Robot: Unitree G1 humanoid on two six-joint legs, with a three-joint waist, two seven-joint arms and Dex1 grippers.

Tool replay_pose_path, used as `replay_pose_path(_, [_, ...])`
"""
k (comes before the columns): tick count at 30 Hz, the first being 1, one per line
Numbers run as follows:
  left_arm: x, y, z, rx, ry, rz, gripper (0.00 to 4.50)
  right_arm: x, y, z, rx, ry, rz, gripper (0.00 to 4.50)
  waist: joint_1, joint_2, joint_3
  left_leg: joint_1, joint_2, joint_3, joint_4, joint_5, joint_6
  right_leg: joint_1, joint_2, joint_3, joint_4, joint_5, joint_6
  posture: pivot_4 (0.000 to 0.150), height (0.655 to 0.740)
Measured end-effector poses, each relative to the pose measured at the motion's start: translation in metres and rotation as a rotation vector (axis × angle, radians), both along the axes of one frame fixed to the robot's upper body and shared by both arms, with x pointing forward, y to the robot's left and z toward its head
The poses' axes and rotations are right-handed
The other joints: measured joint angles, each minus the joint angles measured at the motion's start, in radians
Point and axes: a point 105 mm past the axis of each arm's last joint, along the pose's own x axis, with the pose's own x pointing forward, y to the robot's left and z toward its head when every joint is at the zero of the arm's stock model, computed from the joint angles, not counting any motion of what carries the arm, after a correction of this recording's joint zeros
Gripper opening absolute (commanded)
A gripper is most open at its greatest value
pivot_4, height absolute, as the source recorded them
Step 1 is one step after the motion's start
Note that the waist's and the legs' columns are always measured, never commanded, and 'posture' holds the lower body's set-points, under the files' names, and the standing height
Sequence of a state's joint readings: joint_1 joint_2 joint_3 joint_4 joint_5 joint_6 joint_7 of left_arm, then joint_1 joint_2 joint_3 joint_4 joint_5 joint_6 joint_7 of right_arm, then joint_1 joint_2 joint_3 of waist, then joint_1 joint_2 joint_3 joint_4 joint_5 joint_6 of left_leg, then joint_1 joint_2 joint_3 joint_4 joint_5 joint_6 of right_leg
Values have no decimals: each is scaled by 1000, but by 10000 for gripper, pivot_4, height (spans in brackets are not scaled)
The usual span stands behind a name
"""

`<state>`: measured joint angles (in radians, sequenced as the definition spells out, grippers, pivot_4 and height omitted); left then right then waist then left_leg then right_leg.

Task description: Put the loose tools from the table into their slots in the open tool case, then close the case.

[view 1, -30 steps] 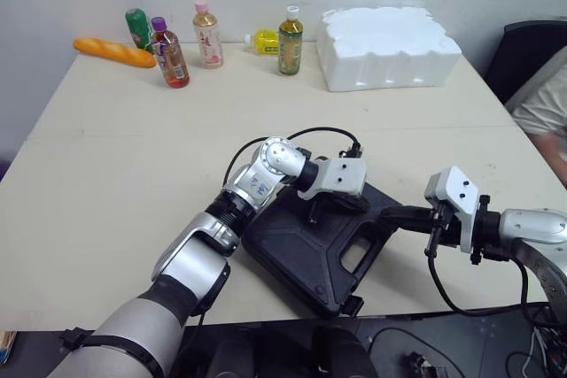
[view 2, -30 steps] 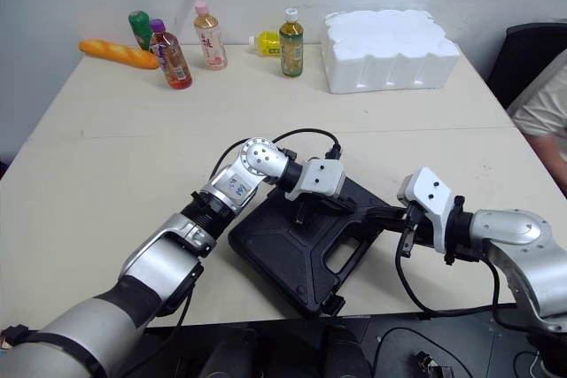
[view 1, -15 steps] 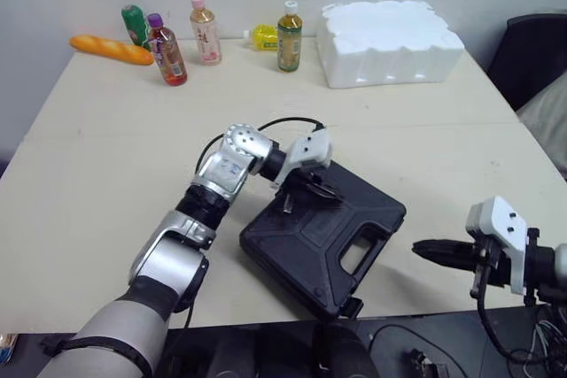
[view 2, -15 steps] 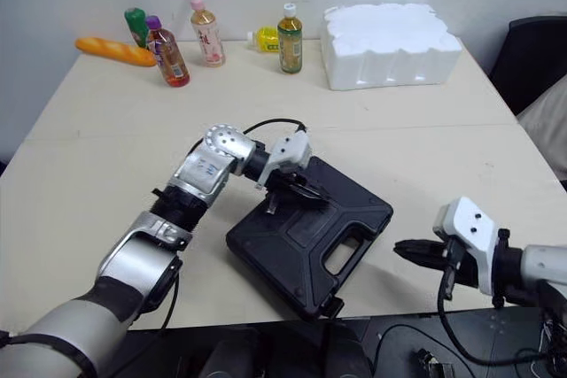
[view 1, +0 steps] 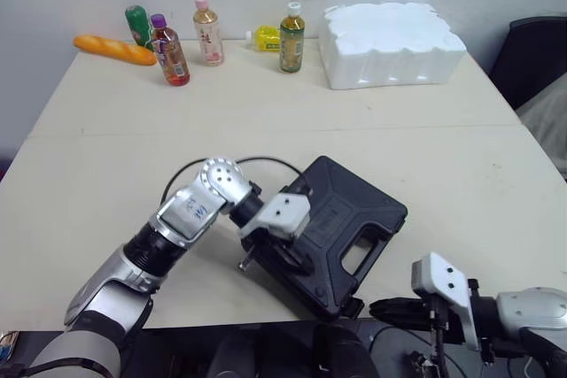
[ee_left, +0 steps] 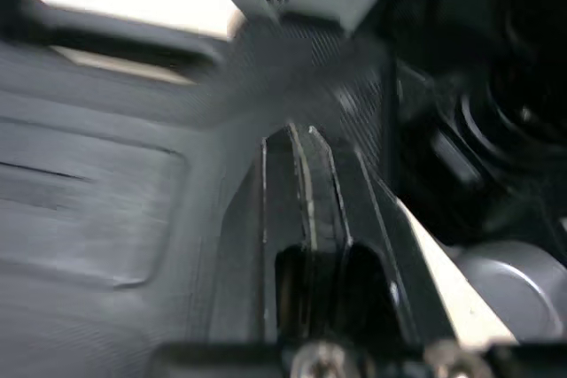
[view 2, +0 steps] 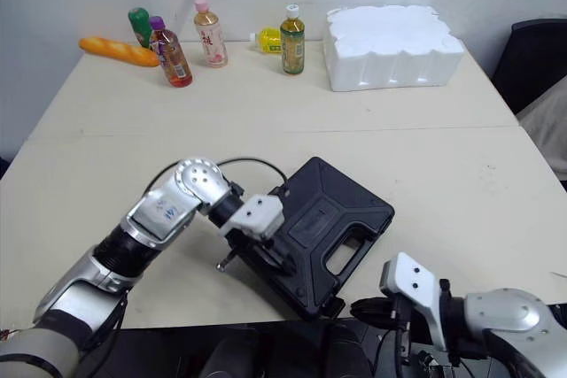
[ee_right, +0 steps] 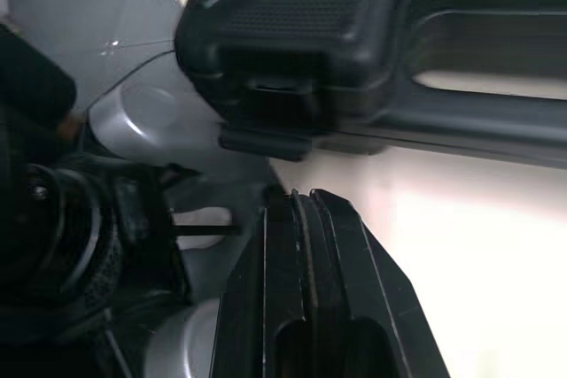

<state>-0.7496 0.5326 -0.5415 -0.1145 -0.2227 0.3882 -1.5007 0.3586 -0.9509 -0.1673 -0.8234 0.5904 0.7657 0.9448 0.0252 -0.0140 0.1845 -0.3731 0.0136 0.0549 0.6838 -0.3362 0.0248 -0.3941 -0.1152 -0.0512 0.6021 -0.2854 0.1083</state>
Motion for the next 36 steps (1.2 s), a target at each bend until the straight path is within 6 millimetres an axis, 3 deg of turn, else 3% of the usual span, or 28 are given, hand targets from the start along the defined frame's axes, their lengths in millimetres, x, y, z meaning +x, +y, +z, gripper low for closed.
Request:
replay_pose_path(9, [-10, -1, -4, -1, -85, -91, 386, 3, 17, -1, 26, 12, 41, 0, -1, 0, 0, 1, 1, 0, -1, 0, 0, 1, 1, -1, -1, 0, 0, 1500, 7383])
replay_pose_path(16, [-4, -1, -2, -7, -179, -117, 386, 13, 30, 9, 137, 106, -42, 0, -7, 1, -1, 3, 2, -1, -1, 1, -1, 2, 1, -1, 0, 1, -3, 1500, 7383])
replay_pose_path(25, [1, -2, -3, -22, -170, -93, 386, 14, 23, 15, 107, 60, -55, 0, 0, 6, -5, 2, 1, -1, -2, 2, 0, 2, 1, -2, -1, 0, -6, 1500, 7383])
replay_pose_path(28, [14, 3, -1, -59, -48, 62, 9166, 28, 4, 42, 124, -91, -125, 9345, 1, 6, -4, 2, 0, -1, -1, 3, 2, 2, 2, -2, 0, 3, -2, 1500, 7383])
replay_pose_path(30, [26, 15, 5, -94, 48, 192, 17759, 30, -14, 61, 117, -156, -166, 18593, 0, 5, -4, 0, 1, -2, -1, 3, 2, 1, 3, -2, 0, 3, -1, 1500, 7383])
replay_pose_path(35, [65, 63, 46, -288, 91, 540, 40854, 31, -58, 105, 105, -271, -248, 43509, -3, 5, -2, -2, 2, -2, -3, 3, 1, -1, 3, -4, -1, 2, -1, 1500, 7383])
replay_pose_path(36, [67, 70, 52, -311, 94, 571, 44195, 32, -64, 110, 105, -286, -262, 45000, -2, 5, -3, -2, 2, -2, -3, 3, 1, -1, 3, -4, -1, 2, -1, 1500, 7383])
